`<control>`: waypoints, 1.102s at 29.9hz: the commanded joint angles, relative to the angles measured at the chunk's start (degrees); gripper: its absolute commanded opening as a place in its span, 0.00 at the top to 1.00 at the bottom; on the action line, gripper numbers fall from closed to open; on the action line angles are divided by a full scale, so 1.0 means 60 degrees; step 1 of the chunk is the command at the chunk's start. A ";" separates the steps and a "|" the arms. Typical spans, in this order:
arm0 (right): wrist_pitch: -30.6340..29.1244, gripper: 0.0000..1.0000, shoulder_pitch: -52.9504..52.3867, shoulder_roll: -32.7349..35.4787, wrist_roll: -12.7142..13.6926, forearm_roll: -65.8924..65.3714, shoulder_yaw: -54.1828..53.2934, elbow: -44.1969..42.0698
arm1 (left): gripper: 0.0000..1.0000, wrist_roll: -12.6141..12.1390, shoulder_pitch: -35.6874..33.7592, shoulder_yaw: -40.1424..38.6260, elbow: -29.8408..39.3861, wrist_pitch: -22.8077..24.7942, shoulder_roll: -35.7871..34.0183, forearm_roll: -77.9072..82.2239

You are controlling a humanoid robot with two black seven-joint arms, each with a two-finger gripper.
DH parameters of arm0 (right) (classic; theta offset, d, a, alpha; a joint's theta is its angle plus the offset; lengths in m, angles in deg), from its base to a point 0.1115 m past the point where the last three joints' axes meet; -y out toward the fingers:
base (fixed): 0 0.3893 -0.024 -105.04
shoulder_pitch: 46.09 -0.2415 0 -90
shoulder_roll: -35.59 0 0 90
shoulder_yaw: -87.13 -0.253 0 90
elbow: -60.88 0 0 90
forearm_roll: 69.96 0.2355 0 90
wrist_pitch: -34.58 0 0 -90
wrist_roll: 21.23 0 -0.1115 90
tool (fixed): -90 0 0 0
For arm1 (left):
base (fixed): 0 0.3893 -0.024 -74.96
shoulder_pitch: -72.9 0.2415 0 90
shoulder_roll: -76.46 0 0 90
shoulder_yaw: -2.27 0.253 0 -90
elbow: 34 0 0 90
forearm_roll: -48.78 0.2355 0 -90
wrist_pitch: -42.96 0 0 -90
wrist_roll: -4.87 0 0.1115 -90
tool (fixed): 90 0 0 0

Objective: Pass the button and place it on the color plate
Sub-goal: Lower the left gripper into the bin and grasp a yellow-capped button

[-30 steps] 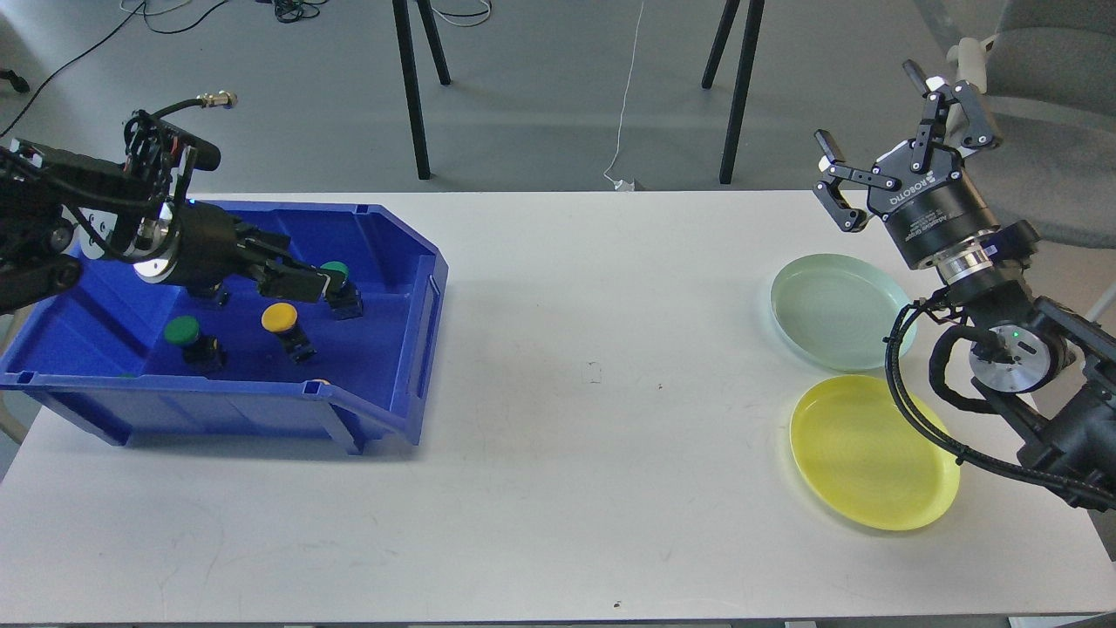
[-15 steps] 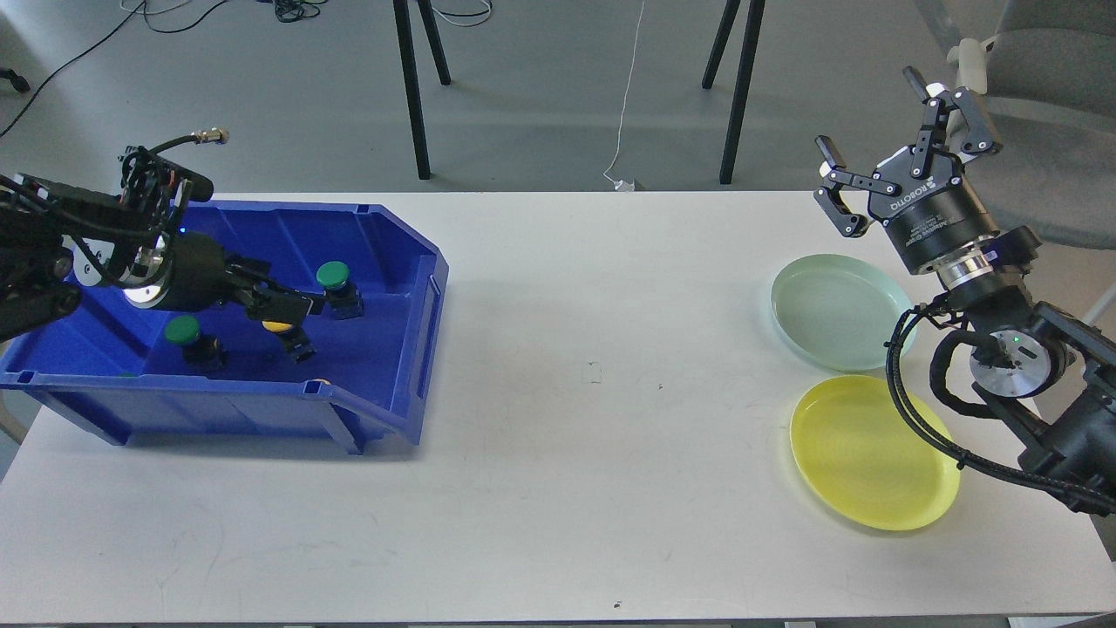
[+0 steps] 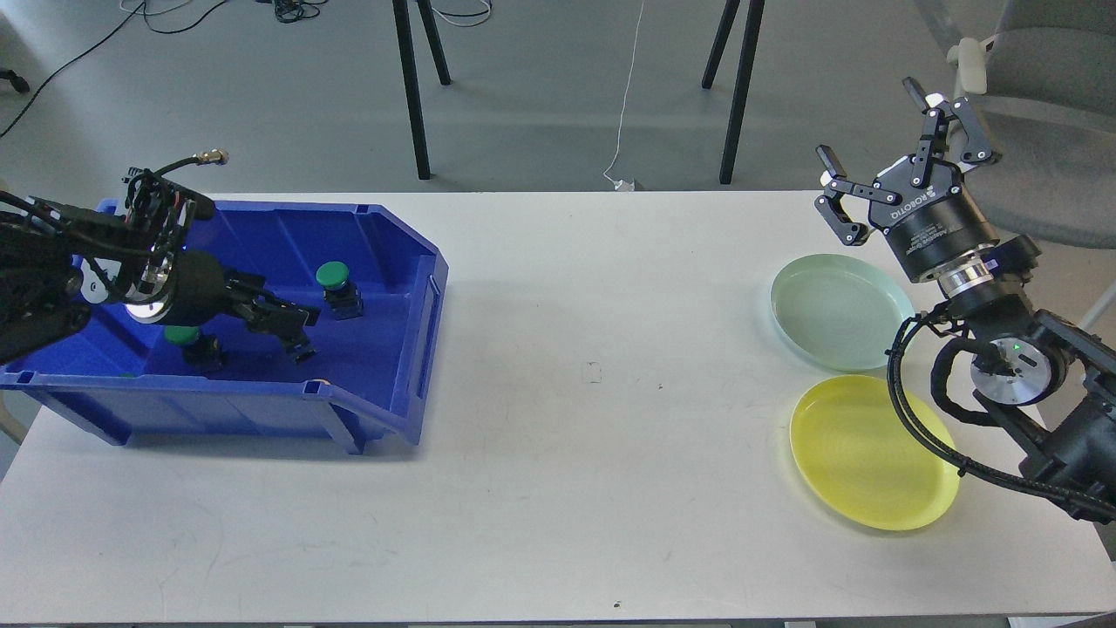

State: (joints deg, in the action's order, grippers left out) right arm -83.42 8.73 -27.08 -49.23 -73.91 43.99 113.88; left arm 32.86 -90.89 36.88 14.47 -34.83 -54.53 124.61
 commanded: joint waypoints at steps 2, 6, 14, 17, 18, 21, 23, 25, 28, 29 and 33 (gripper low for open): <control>0.0000 0.01 0.0049 0.0001 0.0000 0.0000 -0.0032 0.0015 | 0.03 0.0001 0.0182 0.0002 -0.0067 0.0001 0.0051 -0.0026; 0.0000 0.01 0.0064 0.0001 0.0000 0.0000 -0.0032 0.0015 | 0.03 0.0001 0.0300 -0.0012 -0.0169 -0.0014 0.0065 -0.0055; 0.0000 0.01 0.0108 0.0001 0.0000 0.0000 -0.0032 0.0015 | 0.31 0.0001 0.0578 0.0002 -0.0740 0.0001 0.0285 -0.0026; 0.0000 0.01 0.0152 0.0030 0.0000 0.0000 -0.0076 0.0015 | 0.34 0.0001 0.0622 0.0002 -0.0741 0.0059 0.0285 -0.0026; 0.0000 0.01 0.0166 0.0030 0.0000 0.0000 -0.0105 0.0015 | 0.34 0.0001 0.0622 0.0002 -0.0741 0.0059 0.0285 -0.0026; 0.0000 0.01 0.0225 0.0045 0.0000 0.0000 -0.0193 0.0015 | 0.44 0.0001 0.0622 -0.0012 -0.0741 0.0045 0.0285 -0.0041; 0.0000 0.01 0.0254 0.0074 0.0000 0.0000 -0.0223 0.0030 | 0.65 0.0001 0.0622 -0.0012 -0.0741 0.0016 0.0270 -0.0011; 0.0000 0.01 0.0254 0.0074 0.0000 0.0000 -0.0223 0.0030 | 0.72 0.0001 0.0622 -0.0012 -0.0741 -0.0014 0.0270 -0.0026; 0.0000 0.01 0.0269 0.0074 0.0000 0.0000 -0.0223 0.0030 | 0.84 0.0001 0.0622 -0.0042 -0.0726 -0.0028 0.0285 -0.0026; 0.0000 0.01 0.0284 0.0074 0.0000 0.0000 -0.0223 0.0030 | 0.88 0.0001 0.0622 -0.0100 -0.0726 -0.0014 0.0271 -0.0026; 0.0000 0.01 0.0328 0.0074 0.0000 0.0000 -0.0238 0.0030 | 0.91 0.0001 0.0593 -0.0495 -0.0609 0.0015 0.0227 -0.0026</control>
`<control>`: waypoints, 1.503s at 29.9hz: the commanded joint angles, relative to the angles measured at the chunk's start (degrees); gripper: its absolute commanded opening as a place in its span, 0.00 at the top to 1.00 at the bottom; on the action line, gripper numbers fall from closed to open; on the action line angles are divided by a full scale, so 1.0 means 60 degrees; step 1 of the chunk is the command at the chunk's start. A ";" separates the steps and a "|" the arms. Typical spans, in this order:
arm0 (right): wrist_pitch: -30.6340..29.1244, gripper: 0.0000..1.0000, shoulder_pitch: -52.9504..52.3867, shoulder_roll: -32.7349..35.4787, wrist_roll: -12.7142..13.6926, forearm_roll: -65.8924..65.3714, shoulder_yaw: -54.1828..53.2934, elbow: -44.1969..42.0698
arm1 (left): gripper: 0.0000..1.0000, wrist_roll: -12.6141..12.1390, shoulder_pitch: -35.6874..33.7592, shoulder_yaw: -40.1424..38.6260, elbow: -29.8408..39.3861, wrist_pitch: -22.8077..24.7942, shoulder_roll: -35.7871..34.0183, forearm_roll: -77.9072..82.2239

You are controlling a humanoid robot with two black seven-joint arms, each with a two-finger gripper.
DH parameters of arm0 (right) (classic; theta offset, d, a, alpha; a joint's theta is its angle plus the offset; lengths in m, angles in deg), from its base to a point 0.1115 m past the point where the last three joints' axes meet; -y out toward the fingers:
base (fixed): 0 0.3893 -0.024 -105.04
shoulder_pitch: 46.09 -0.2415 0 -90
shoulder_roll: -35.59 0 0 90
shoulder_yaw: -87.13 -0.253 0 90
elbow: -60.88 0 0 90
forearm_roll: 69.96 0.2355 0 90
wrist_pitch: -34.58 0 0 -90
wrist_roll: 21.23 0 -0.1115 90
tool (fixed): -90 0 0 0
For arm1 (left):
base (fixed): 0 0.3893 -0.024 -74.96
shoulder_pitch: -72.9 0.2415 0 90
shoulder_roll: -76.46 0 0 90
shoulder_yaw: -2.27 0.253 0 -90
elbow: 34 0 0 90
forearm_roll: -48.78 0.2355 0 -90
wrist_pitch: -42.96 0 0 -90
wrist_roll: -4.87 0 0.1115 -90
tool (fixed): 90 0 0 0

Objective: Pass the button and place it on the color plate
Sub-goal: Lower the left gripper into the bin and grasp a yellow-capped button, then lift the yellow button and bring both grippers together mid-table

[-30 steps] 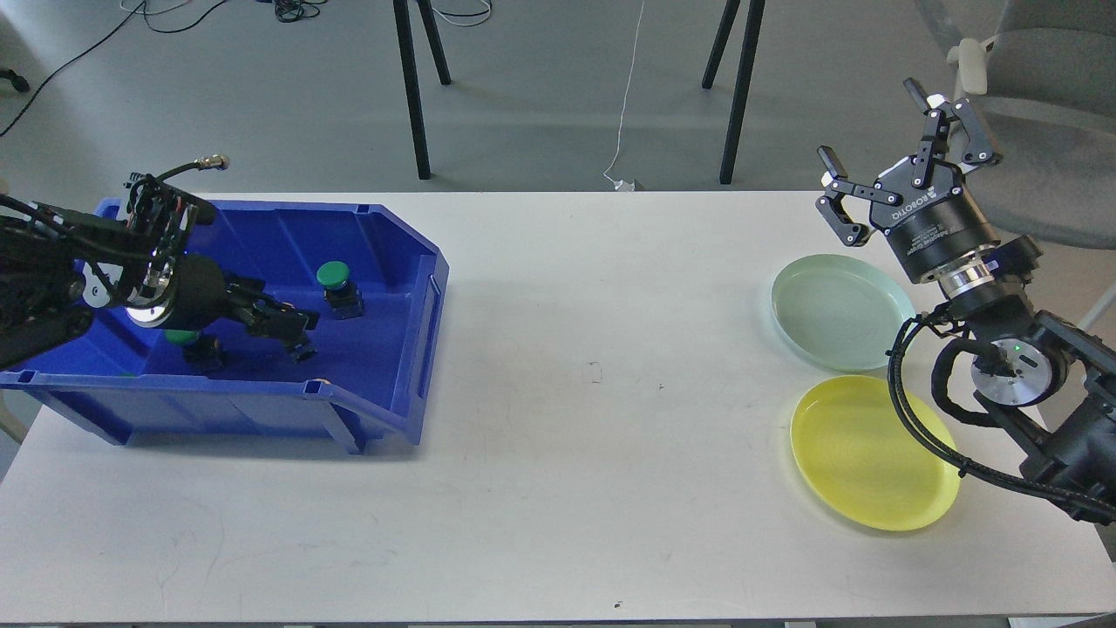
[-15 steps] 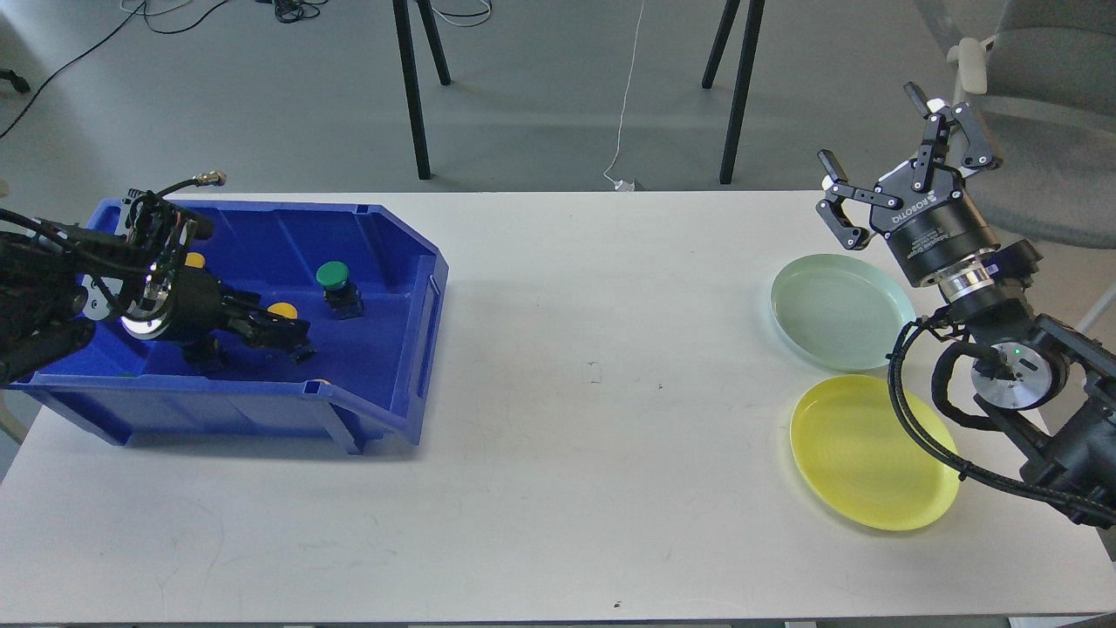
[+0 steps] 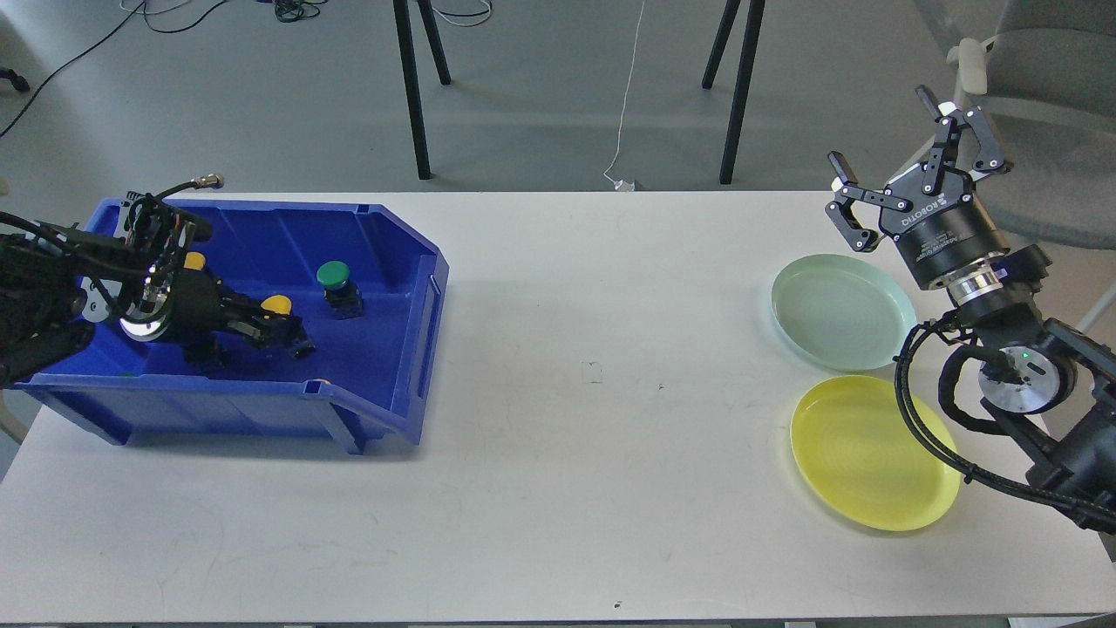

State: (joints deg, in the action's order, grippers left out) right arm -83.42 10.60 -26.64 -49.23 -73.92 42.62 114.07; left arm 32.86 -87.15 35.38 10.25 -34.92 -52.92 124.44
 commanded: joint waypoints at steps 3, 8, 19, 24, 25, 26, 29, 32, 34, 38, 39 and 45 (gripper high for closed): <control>0.0000 0.01 0.0059 0.0001 0.0000 0.0000 -0.0111 0.0013 | 0.92 0.0001 -0.0117 -0.0610 0.0358 0.0162 -0.0276 -0.0028; 0.0000 0.01 0.0074 0.0001 0.0000 -0.0043 -0.0390 0.0013 | 0.92 0.0001 -0.0424 -0.2802 0.2156 0.1593 -0.2192 -0.0028; 0.1075 0.01 0.0074 0.0016 0.0000 -0.3232 -0.0302 0.0904 | 0.90 0.0001 0.0584 -0.6676 0.4578 0.2647 -0.1848 -0.4989; 0.2541 0.01 0.0293 -0.0116 0.0000 -0.5608 -0.0243 0.2354 | 0.89 0.0001 0.1741 -0.6895 0.4300 0.2647 0.0159 -0.6340; 0.2543 0.01 0.0308 -0.0145 0.0000 -0.5639 -0.0200 0.2574 | 0.89 0.0001 0.1902 -0.7011 0.4285 0.2580 0.0423 -0.6385; 0.2528 0.01 0.0352 -0.0174 0.0000 -0.5741 -0.0112 0.2823 | 0.89 0.0001 0.2136 -0.7172 0.4270 0.2464 0.0702 -0.6414; 0.2572 0.01 0.0469 -0.0335 0.0000 -0.6034 0.0443 0.3074 | 0.89 0.0001 0.2781 -0.7757 0.4139 0.2331 0.1245 -0.6415; 0.2631 0.01 0.0498 -0.0803 0.0000 -0.6750 0.0694 0.3075 | 0.88 0.0001 0.3163 -0.8154 0.3846 0.2345 0.1582 -0.6400; 0.2631 0.01 0.0528 -0.0994 0.0000 -0.7074 0.0738 0.3074 | 0.88 0.0001 0.3208 -0.8228 0.3656 0.2374 0.1744 -0.6415; 0.2616 0.01 0.0528 -0.1214 0.0000 -0.7075 0.0840 0.3192 | 0.88 0.0001 0.3280 -0.8214 0.3304 0.2389 0.1949 -0.6400; 0.2616 0.01 0.0528 -0.1302 0.0000 -0.7075 0.0884 0.3192 | 0.88 0.0001 0.3310 -0.8214 0.3274 0.2404 0.1993 -0.6400; 0.2616 0.01 0.0499 -0.1712 0.0000 -0.7134 0.0943 0.3133 | 0.88 0.0001 0.3340 -0.8214 0.3245 0.2360 0.2168 -0.6400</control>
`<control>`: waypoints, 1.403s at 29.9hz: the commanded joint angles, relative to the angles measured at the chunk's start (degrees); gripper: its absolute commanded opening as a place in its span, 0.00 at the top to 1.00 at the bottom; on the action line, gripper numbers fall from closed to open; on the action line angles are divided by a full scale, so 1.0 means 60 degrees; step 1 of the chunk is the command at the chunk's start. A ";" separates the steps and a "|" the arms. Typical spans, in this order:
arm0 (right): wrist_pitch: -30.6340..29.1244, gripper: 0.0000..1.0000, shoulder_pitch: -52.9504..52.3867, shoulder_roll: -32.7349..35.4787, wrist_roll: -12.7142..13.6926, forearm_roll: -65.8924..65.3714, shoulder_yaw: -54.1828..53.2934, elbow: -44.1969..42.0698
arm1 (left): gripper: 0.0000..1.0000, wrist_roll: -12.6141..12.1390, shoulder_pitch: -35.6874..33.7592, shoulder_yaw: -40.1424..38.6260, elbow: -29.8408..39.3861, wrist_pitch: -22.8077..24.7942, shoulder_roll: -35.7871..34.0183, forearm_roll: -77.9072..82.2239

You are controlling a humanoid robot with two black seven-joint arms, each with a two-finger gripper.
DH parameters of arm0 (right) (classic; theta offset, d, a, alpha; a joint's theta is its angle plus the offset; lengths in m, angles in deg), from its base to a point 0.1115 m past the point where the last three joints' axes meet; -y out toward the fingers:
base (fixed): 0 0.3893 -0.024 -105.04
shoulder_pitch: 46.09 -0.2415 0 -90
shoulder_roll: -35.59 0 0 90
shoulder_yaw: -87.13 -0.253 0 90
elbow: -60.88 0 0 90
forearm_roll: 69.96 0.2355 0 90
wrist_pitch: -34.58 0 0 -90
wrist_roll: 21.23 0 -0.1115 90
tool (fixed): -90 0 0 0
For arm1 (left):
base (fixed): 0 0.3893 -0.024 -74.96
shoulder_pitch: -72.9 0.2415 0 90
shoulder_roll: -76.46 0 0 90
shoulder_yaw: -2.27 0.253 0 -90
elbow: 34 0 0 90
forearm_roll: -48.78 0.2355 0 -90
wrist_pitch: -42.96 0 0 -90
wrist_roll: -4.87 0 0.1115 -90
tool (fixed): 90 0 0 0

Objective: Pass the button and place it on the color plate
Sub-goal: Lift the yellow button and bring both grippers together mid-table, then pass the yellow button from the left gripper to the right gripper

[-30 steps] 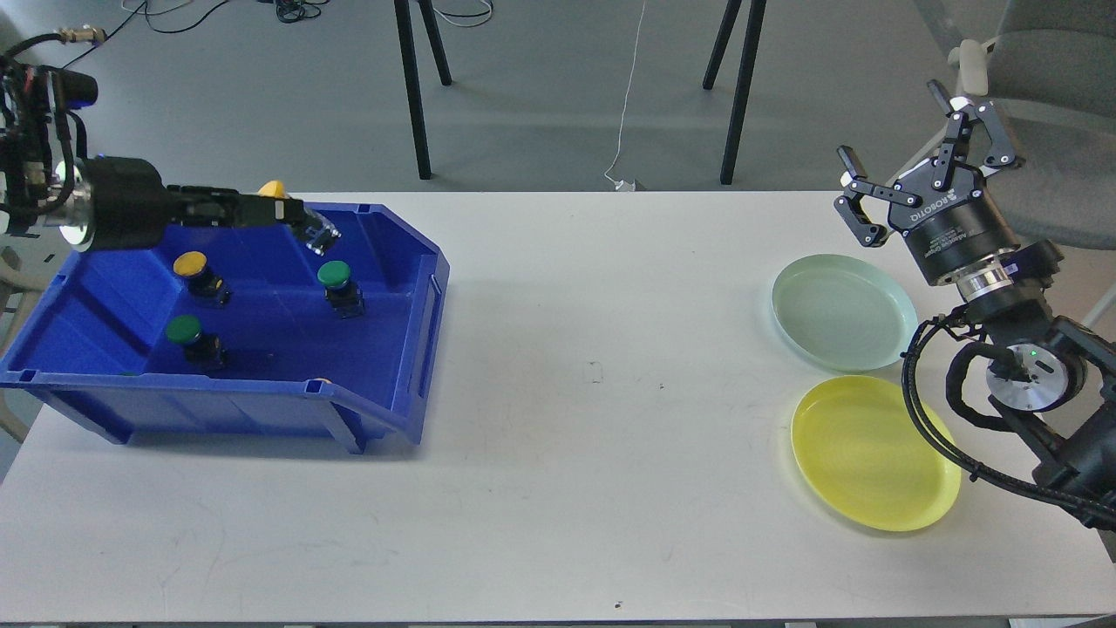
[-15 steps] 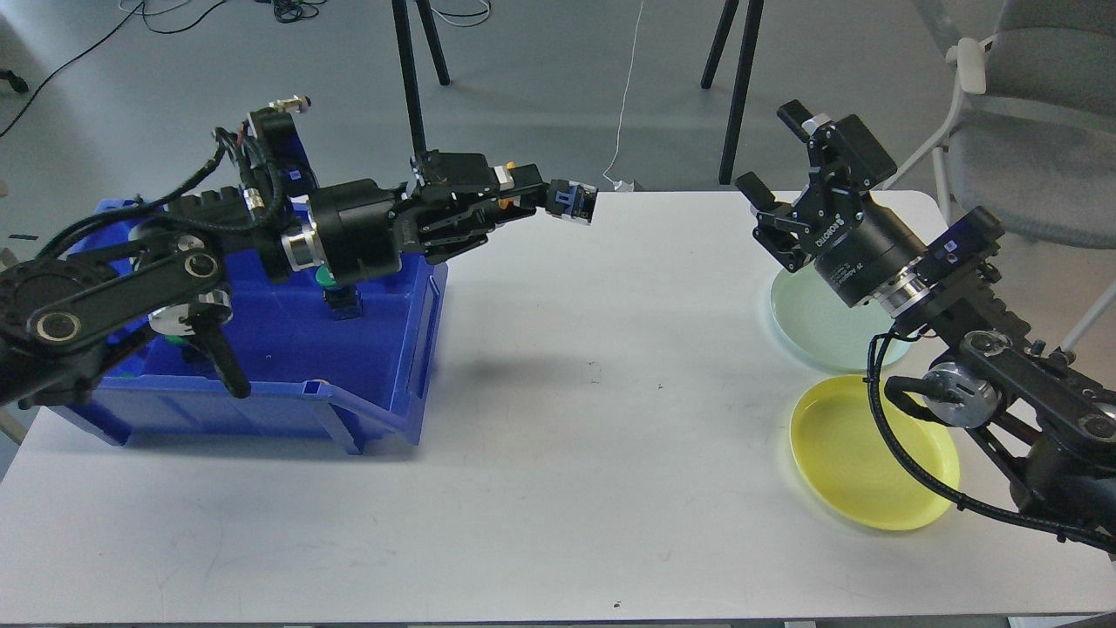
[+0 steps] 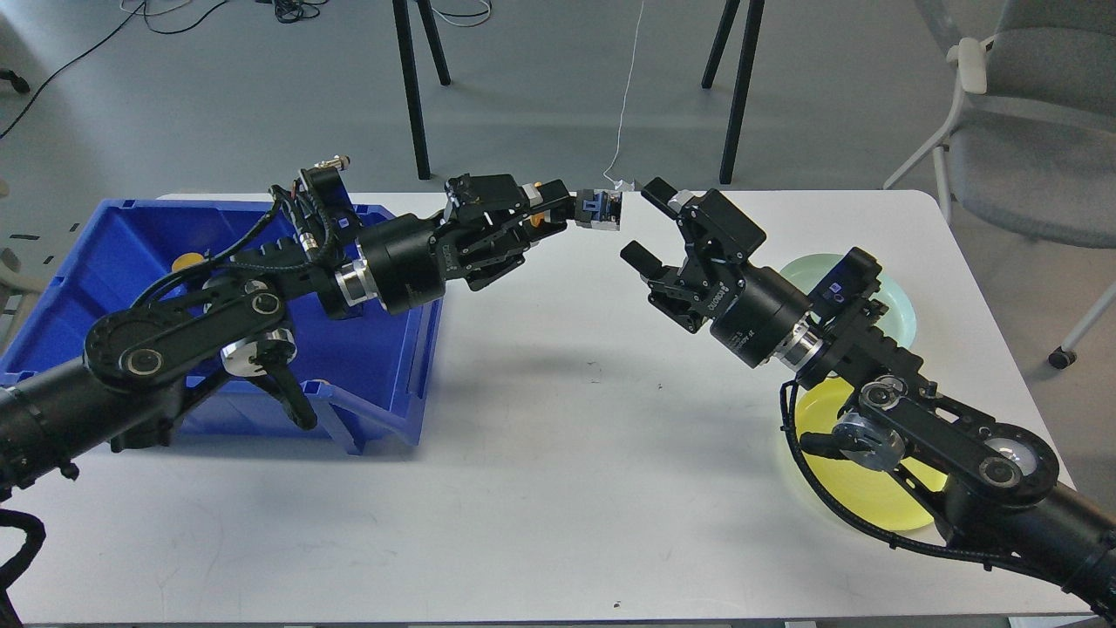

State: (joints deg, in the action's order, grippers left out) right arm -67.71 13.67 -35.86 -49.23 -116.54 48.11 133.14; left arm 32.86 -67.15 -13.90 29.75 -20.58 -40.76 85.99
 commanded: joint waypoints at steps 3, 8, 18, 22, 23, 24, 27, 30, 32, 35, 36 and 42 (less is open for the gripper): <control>0.0013 0.01 -0.0041 -0.0395 0.0000 -0.0029 0.0029 -0.0074 | 0.88 0.0001 0.0006 -0.0001 -0.0020 -0.0002 0.0187 0.0009; 0.0057 0.01 -0.0115 -0.0586 0.0000 -0.0015 0.0029 -0.0133 | 0.88 0.0001 0.0006 -0.0001 -0.0020 -0.0002 0.0202 0.0009; 0.0189 0.16 -0.0115 -0.0586 0.0000 0.0015 0.0029 -0.0089 | 0.88 0.0001 0.0006 -0.0001 -0.0034 0.0028 0.0202 0.0009; 0.0189 0.51 -0.0144 -0.0557 0.0000 -0.0132 0.0029 -0.0031 | 0.88 0.0001 0.0006 -0.0001 -0.0049 0.0028 0.0202 0.0009; 0.0189 0.58 -0.0144 -0.0557 0.0000 -0.0175 0.0029 -0.0031 | 0.88 0.0001 0.0006 -0.0001 -0.0078 0.0042 0.0202 0.0009; 0.0203 0.70 -0.0144 -0.0571 0.0000 -0.0219 0.0043 -0.0031 | 0.88 0.0001 0.0006 -0.0001 -0.0093 0.0042 0.0202 -0.0005; 0.0656 0.75 -0.0130 -0.0659 0.0000 -0.0162 0.0102 -0.0031 | 0.88 0.0001 0.0006 -0.0001 -0.0108 0.0028 0.0216 -0.0005; 0.0716 0.80 -0.0115 -0.0674 0.0000 -0.0147 0.0102 0.0013 | 0.88 0.0001 0.0006 -0.0015 -0.0108 0.0028 0.0216 -0.0005; 0.0730 0.83 -0.0100 -0.0689 0.0000 -0.0147 0.0102 -0.0001 | 0.87 0.0001 0.0006 -0.0001 -0.0108 0.0042 0.0216 -0.0005; 0.0745 0.88 -0.0115 -0.0776 0.0000 -0.0132 0.0102 -0.0001 | 0.87 0.0001 0.0020 -0.0015 -0.0108 -0.0002 0.0216 -0.0005; 0.0745 0.89 -0.0115 -0.0777 0.0000 -0.0132 0.0102 -0.0016 | 0.85 0.0001 0.0020 -0.0015 -0.0108 -0.0016 0.0216 -0.0005; 0.0745 0.93 -0.0100 -0.0762 0.0000 -0.0117 0.0102 -0.0001 | 0.46 0.0001 0.0123 -0.0045 -0.0093 -0.0060 0.0231 -0.0020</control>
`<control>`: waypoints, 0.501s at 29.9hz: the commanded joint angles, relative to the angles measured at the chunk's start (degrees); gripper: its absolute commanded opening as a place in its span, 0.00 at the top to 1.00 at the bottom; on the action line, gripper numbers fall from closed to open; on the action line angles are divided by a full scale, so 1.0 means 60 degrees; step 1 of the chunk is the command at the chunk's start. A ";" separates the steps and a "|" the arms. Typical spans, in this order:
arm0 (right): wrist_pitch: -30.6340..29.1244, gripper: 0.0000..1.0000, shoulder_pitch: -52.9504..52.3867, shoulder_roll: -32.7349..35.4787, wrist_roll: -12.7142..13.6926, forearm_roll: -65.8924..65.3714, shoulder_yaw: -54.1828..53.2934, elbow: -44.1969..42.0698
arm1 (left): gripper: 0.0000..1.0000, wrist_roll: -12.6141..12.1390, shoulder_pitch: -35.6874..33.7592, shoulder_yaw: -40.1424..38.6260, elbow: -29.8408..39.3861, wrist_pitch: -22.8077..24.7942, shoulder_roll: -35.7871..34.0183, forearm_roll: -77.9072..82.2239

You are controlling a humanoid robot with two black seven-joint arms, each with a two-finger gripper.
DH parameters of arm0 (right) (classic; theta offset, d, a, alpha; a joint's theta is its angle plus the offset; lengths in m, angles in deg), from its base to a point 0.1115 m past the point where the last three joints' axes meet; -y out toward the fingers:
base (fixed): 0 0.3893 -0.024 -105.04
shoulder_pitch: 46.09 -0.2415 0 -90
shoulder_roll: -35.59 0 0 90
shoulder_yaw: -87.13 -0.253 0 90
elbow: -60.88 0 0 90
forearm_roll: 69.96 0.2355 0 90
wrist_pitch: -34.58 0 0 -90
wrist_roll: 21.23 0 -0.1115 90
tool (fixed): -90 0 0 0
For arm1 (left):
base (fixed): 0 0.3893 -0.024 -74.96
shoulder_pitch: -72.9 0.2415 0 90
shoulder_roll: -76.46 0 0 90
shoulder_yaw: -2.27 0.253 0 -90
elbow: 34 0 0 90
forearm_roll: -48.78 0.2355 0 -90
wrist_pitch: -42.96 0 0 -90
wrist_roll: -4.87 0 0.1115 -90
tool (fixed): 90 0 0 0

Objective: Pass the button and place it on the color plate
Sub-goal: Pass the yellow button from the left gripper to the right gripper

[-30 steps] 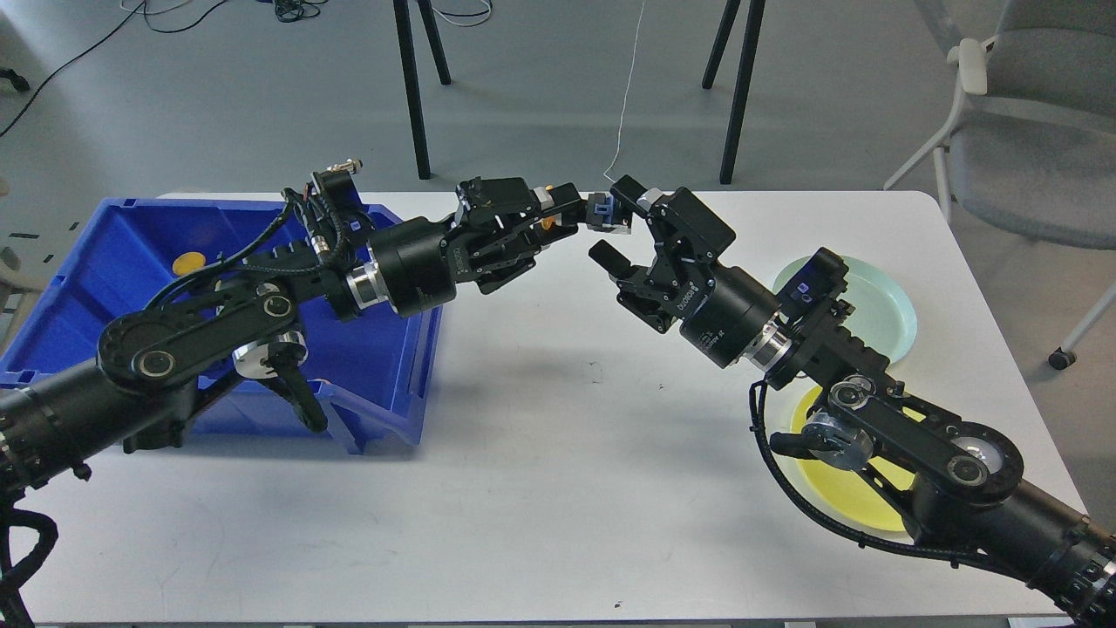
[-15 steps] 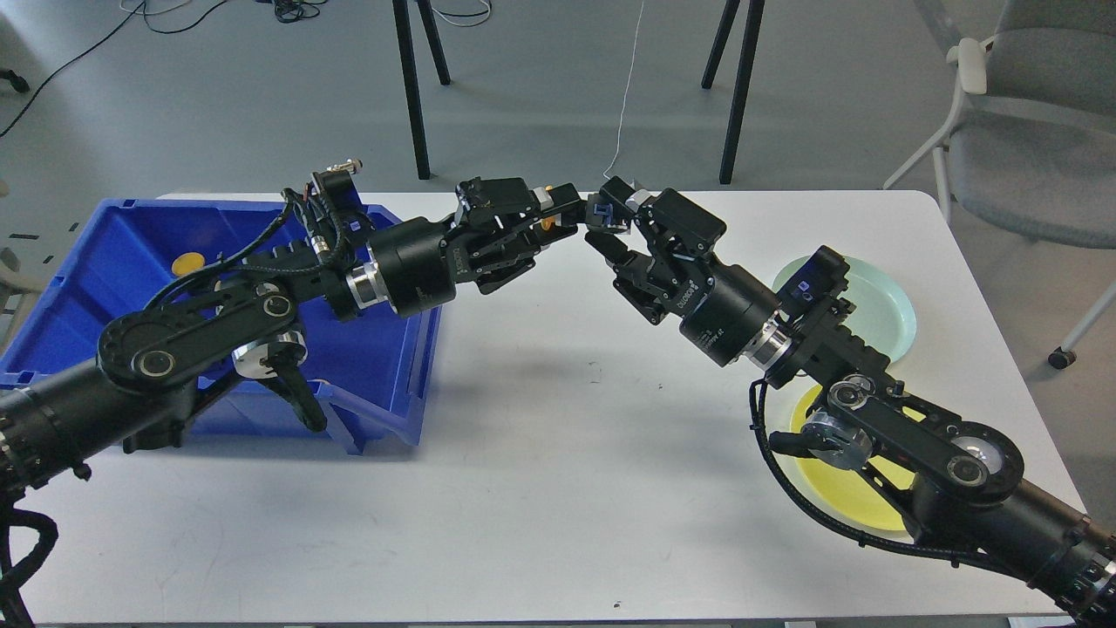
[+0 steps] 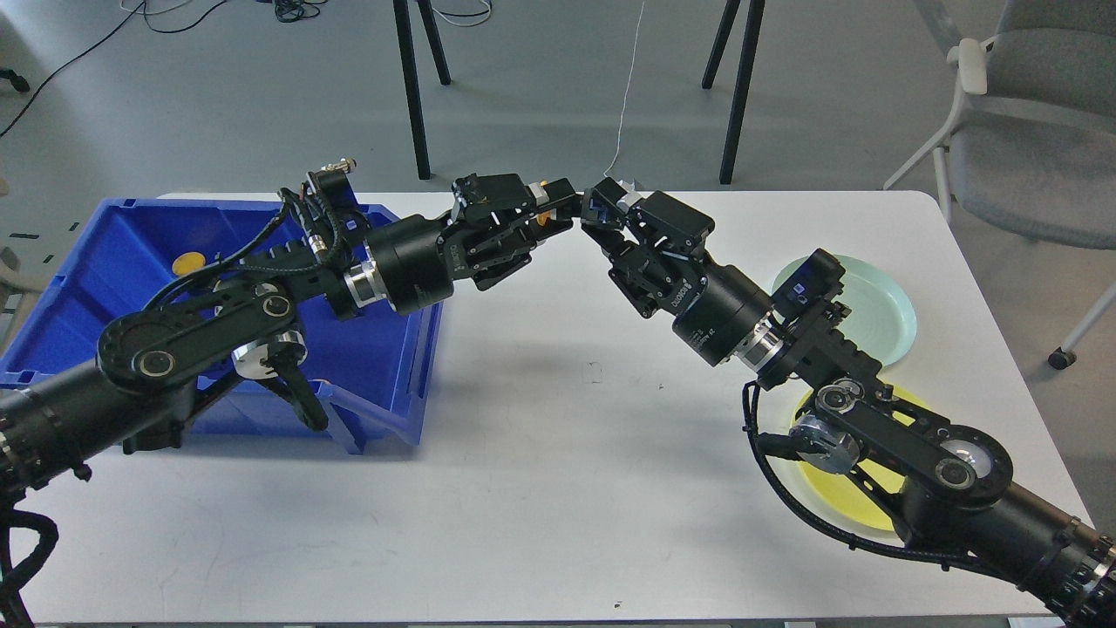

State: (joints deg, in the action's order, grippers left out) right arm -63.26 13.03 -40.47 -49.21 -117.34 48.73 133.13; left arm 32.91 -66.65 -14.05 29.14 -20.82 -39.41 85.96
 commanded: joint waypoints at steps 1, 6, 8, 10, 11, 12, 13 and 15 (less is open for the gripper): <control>-0.0012 0.93 0.0006 0.0006 -0.0003 0.0001 -0.0002 0.0000 | 0.43 -0.0008 0.0040 -0.0021 0.0007 -0.0020 0.0021 -0.0001; -0.0012 0.96 0.0006 0.0021 -0.0003 0.0015 -0.0002 0.0015 | 0.29 -0.0008 0.0172 -0.0254 0.0037 0.0038 0.0021 -0.0001; 0.0003 0.96 0.0020 0.0050 -0.0003 0.0015 -0.0016 0.0015 | 0.25 -0.0008 0.0245 -0.0357 0.0051 0.0053 0.0021 0.0000; 0.0003 0.96 0.0050 0.0108 -0.0003 0.0015 -0.0045 0.0073 | 0.23 -0.0008 0.0275 -0.0518 0.0037 0.0053 0.0007 -0.0015; 0.0003 0.96 0.0064 0.0138 -0.0003 0.0015 -0.0133 0.0175 | 0.23 -0.0008 0.0275 -0.0664 0.0037 0.0067 -0.0022 -0.0015; 0.0017 0.96 0.0108 0.0269 -0.0003 0.0015 -0.0191 0.0277 | 0.21 -0.0008 0.0289 -0.0854 0.0051 0.0082 -0.0124 -0.0015; 0.0017 0.97 0.0137 0.0502 -0.0003 0.0030 -0.0308 0.0351 | 0.21 -0.0008 0.0347 -0.1073 0.0066 0.0097 -0.0198 -0.0015; 0.0017 0.97 0.0341 0.1262 -0.0003 0.0044 -0.0717 0.0527 | 0.19 -0.0008 0.0406 -0.1527 0.0139 0.0155 -0.0562 -0.0015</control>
State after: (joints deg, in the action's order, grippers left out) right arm -63.21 13.80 -37.71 -49.24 -117.21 47.06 134.92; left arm 32.84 -64.71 -19.69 29.47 -20.30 -40.35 85.87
